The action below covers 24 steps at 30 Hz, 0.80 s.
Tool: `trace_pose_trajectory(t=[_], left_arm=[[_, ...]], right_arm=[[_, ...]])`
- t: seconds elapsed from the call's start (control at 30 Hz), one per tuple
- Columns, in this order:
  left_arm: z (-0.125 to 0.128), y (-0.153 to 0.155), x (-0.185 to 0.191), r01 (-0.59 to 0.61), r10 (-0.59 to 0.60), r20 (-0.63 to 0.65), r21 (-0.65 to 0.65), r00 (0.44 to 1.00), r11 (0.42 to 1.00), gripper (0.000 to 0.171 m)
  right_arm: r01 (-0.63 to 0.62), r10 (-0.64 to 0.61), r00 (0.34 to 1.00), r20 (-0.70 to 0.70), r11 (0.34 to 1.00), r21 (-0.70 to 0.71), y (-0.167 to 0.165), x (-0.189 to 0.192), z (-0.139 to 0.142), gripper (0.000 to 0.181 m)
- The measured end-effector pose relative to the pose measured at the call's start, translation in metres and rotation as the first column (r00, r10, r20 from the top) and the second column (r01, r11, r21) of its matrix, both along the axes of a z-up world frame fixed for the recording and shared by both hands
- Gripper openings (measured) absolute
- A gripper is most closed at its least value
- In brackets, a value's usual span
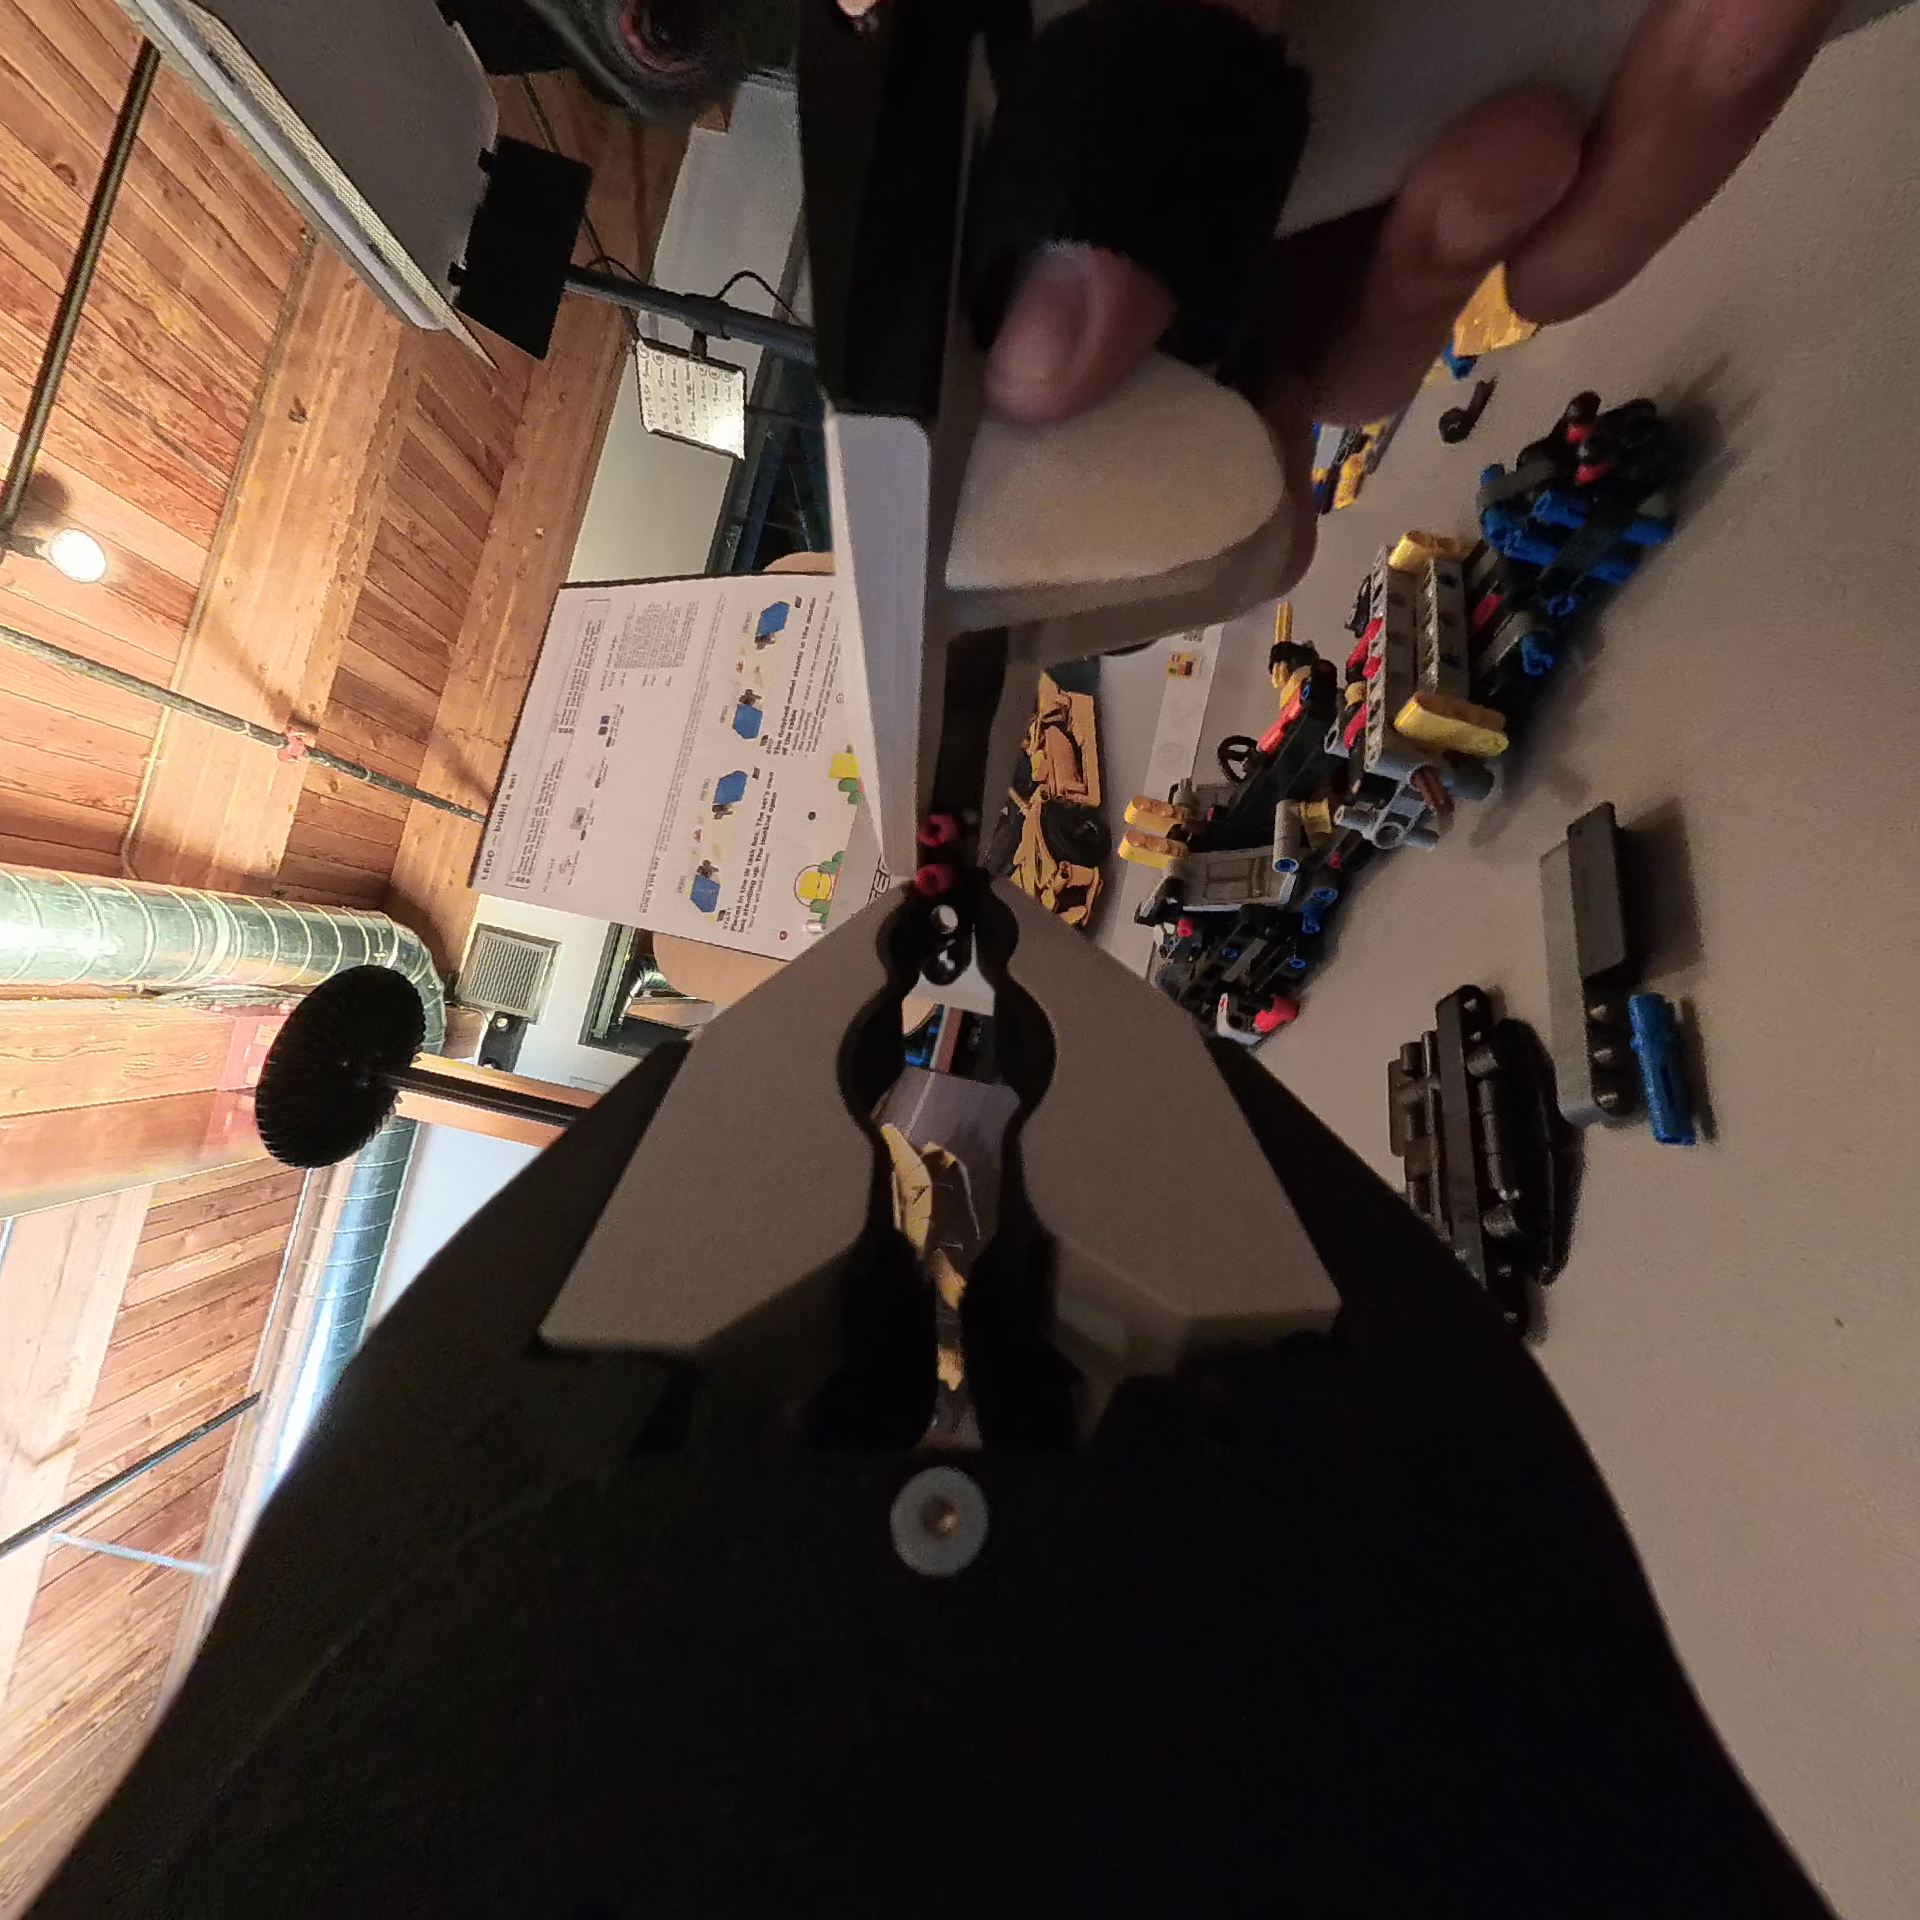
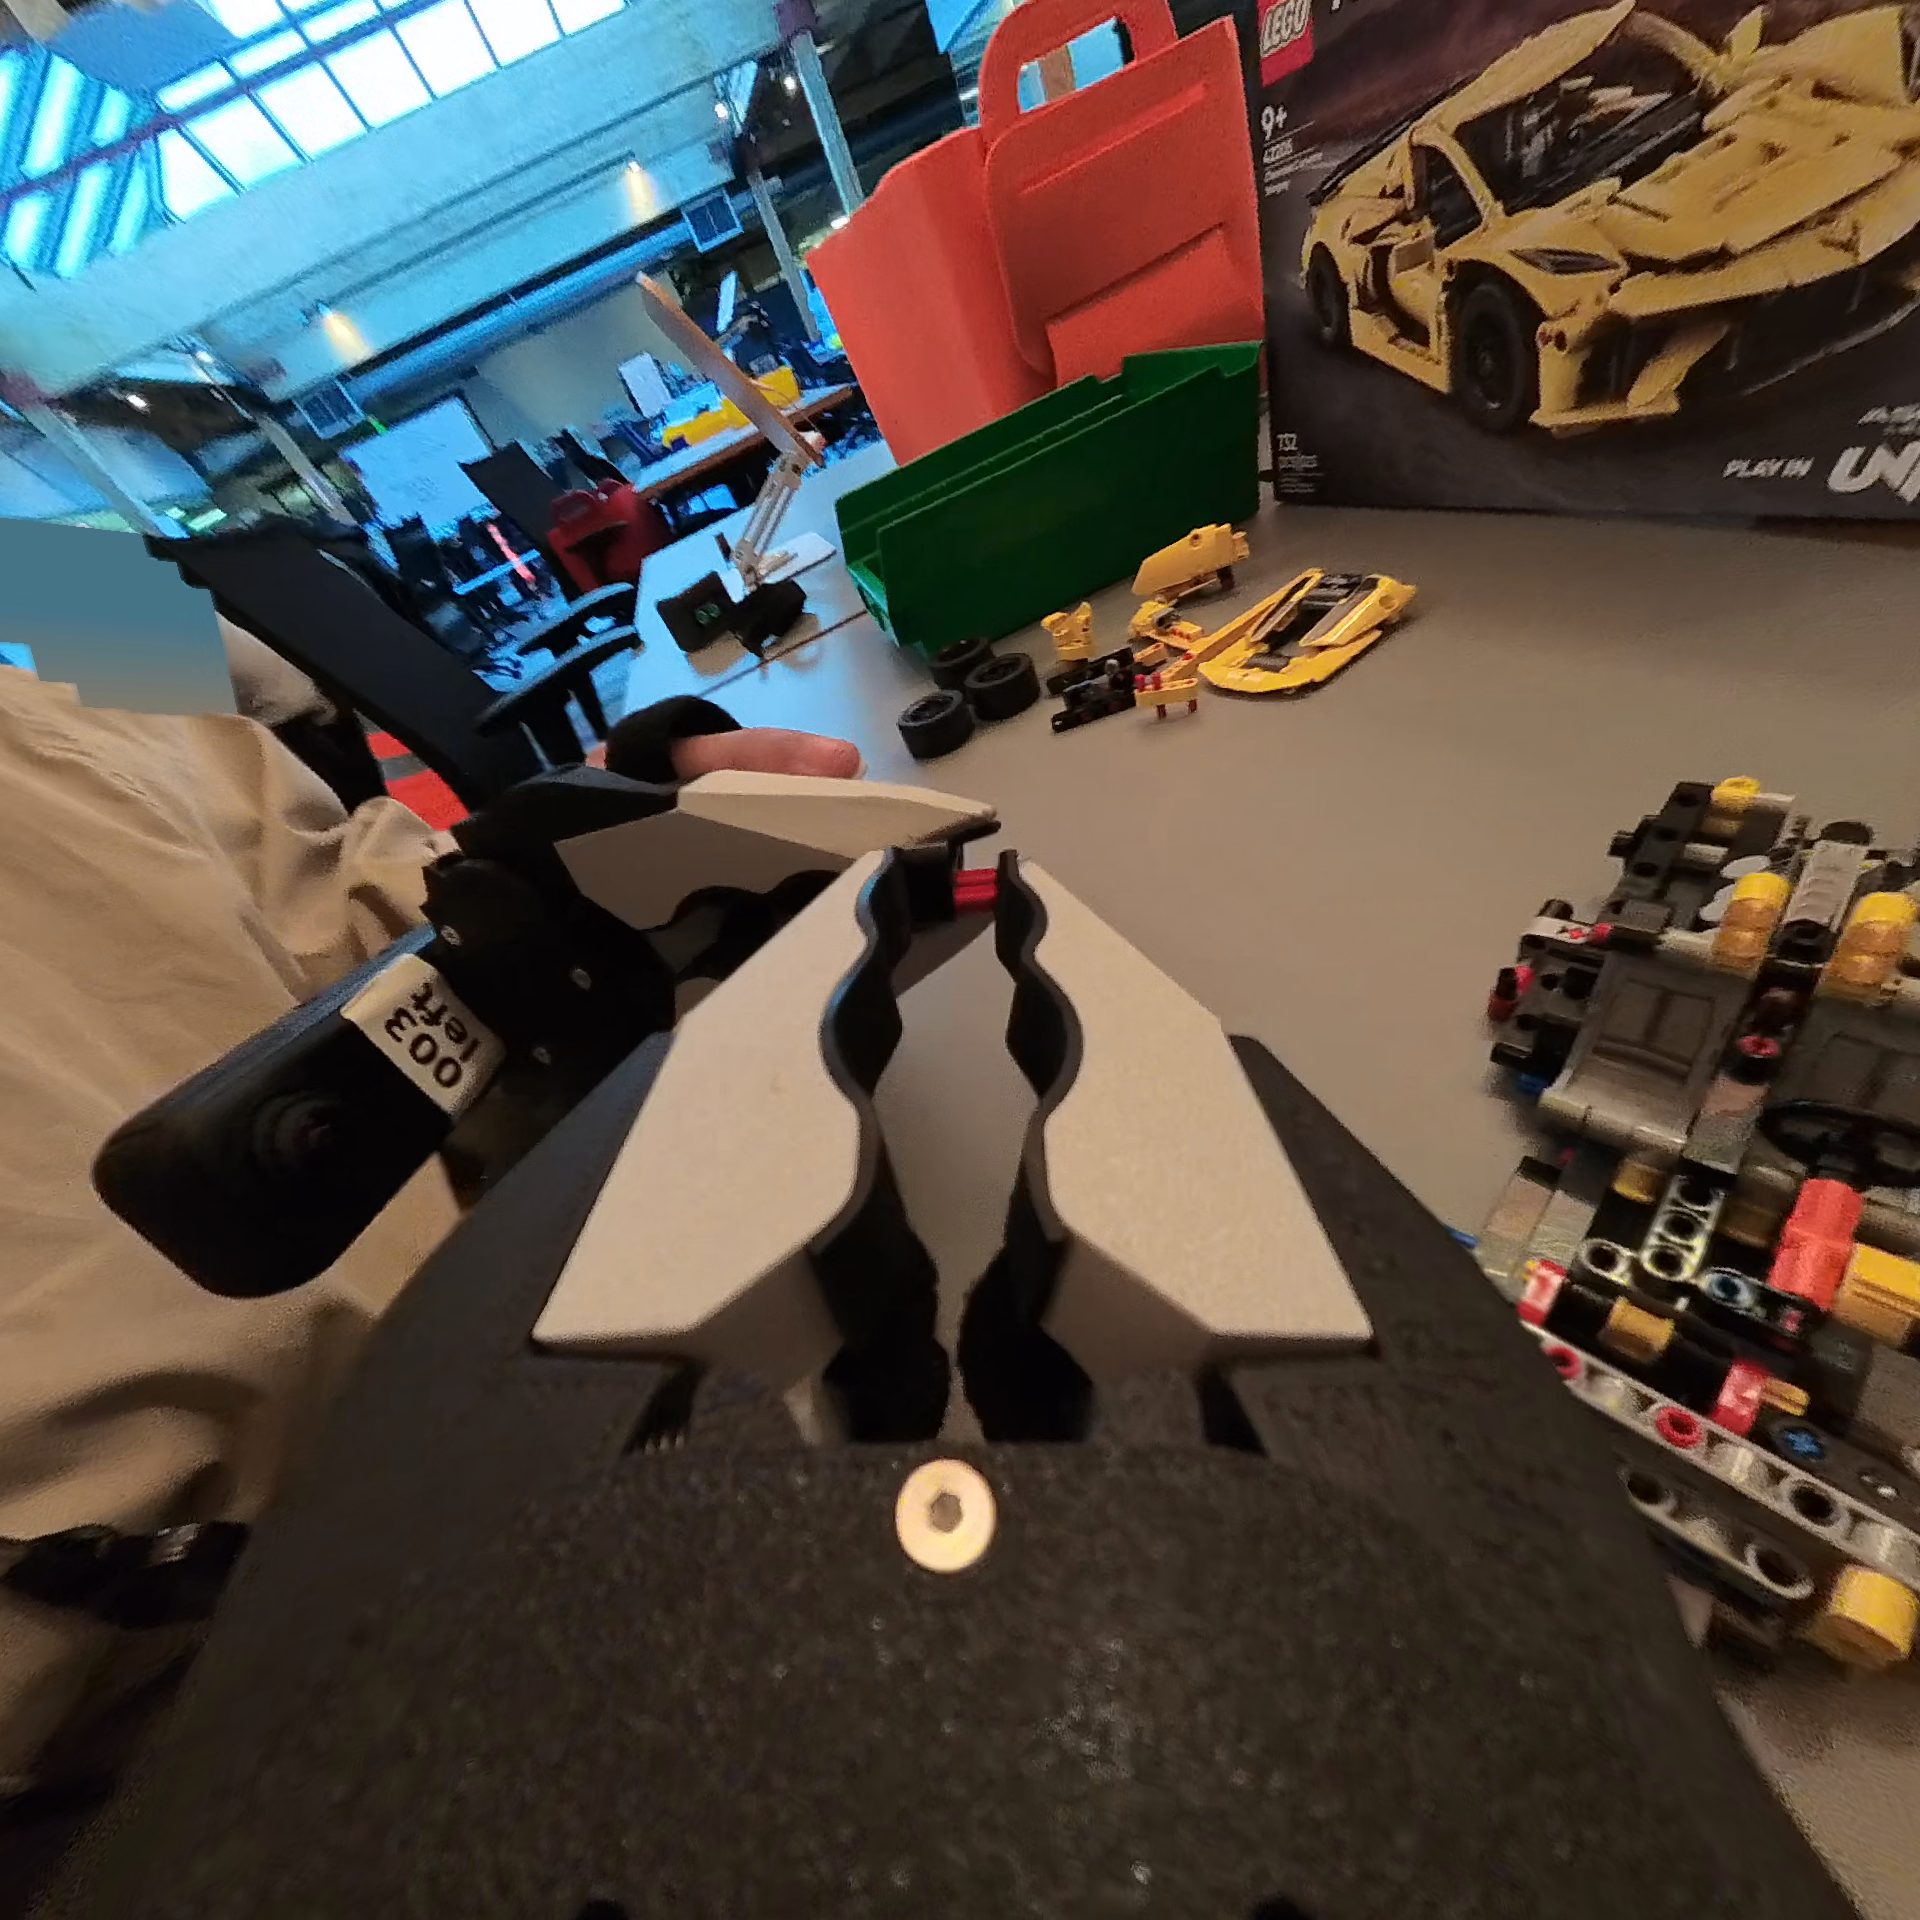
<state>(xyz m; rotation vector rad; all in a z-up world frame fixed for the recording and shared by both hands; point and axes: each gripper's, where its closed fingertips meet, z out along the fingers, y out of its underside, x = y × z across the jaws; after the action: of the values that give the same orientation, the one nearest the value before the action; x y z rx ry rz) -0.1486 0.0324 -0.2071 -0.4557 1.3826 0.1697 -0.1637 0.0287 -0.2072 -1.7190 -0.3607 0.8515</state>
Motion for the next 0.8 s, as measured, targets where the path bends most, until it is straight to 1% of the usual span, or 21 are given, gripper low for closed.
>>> trace_pose_trajectory(t=[0.07,0.17,0.2,0.27,0.37,0.4,0.43,0.47,0.5,0.53,0.57,0.6,0.63,0.67,0.7,0.73,0.77,0.8], left_arm=[[0.004,-0.003,-0.001,0.008,-0.008,0.021,-0.002,1.000,1.000,0.009],[-0.001,-0.004,0.000,0.029,-0.029,-0.001,-0.034,1.000,0.999,0.009],[0.000,-0.006,-0.001,0.038,-0.037,0.005,-0.028,0.999,0.999,0.008],[0.000,-0.008,-0.001,0.037,-0.037,0.003,-0.065,0.999,0.997,0.008],[-0.001,-0.010,0.000,0.054,-0.055,-0.003,-0.124,0.999,0.991,0.008],[-0.001,-0.006,0.001,0.034,-0.035,-0.011,-0.141,0.999,0.989,0.009],[-0.003,0.000,0.003,0.009,-0.012,-0.021,-0.167,1.000,0.986,0.009],[-0.007,0.005,0.004,0.007,-0.014,-0.031,-0.224,0.999,0.975,0.008],[-0.010,0.008,0.005,0.025,-0.037,-0.031,-0.315,0.999,0.949,0.008],[-0.011,0.012,0.005,0.039,-0.052,-0.018,-0.428,0.998,0.903,0.007],[-0.013,0.016,0.004,0.051,-0.060,0.003,-0.559,0.998,0.827,0.007],[-0.013,0.017,0.003,0.094,-0.089,0.043,-0.703,0.995,0.705,0.007],[-0.009,0.012,0.003,0.169,-0.144,0.108,-0.828,0.984,0.534,0.007],[-0.002,0.006,0.002,0.257,-0.201,0.197,-0.907,0.959,0.333,0.007],[0.008,-0.001,0.001,0.333,-0.244,0.297,-0.935,0.923,0.119,0.007],[0.017,-0.008,-0.002,0.373,-0.275,0.385,-0.923,0.881,-0.099,0.007],[0.022,-0.010,-0.005,0.380,-0.276,0.452,-0.882,0.848,-0.279,0.007],[0.028,-0.009,-0.007,0.388,-0.256,0.507,-0.831,0.823,-0.399,0.007]], right_arm=[[-0.034,0.032,0.997,-0.077,0.999,-0.017,-0.003,-0.001,0.005,0.015],[-0.034,0.027,0.995,-0.092,0.997,-0.072,-0.002,0.001,-0.001,0.015],[-0.053,0.045,0.994,-0.102,0.996,-0.077,-0.004,0.000,0.001,0.016],[-0.068,0.058,0.991,-0.118,0.994,-0.085,-0.007,-0.001,0.001,0.015],[-0.111,0.087,0.979,-0.186,0.987,-0.120,-0.009,0.000,0.001,0.016],[-0.110,0.079,0.972,-0.221,0.985,-0.135,-0.005,0.002,0.001,0.016],[-0.068,0.037,0.974,-0.223,0.989,-0.133,0.001,0.003,0.000,0.016],[-0.017,-0.005,0.984,-0.180,0.993,-0.117,0.007,0.005,-0.002,0.016],[0.006,-0.015,0.993,-0.116,0.997,-0.077,0.009,0.006,-0.003,0.017],[0.015,-0.016,0.995,-0.100,1.000,-0.018,0.009,0.008,0.002,0.017],[0.038,-0.031,0.989,-0.146,0.998,0.040,0.009,0.014,0.012,0.025],[0.059,-0.041,0.979,-0.200,0.995,0.084,0.009,0.023,0.022,0.039],[0.068,-0.043,0.972,-0.232,0.993,0.101,0.007,0.030,0.027,0.042],[0.063,-0.037,0.971,-0.237,0.992,0.106,0.005,0.034,0.029,0.042],[0.058,-0.030,0.973,-0.230,0.991,0.117,0.003,0.034,0.031,0.041],[0.044,-0.009,0.971,-0.238,0.989,0.142,0.001,0.032,0.034,0.040],[0.013,0.031,0.965,-0.260,0.986,0.166,-0.003,0.026,0.039,0.039],[-0.038,0.090,0.953,-0.288,0.982,0.183,-0.008,0.018,0.043,0.039]])
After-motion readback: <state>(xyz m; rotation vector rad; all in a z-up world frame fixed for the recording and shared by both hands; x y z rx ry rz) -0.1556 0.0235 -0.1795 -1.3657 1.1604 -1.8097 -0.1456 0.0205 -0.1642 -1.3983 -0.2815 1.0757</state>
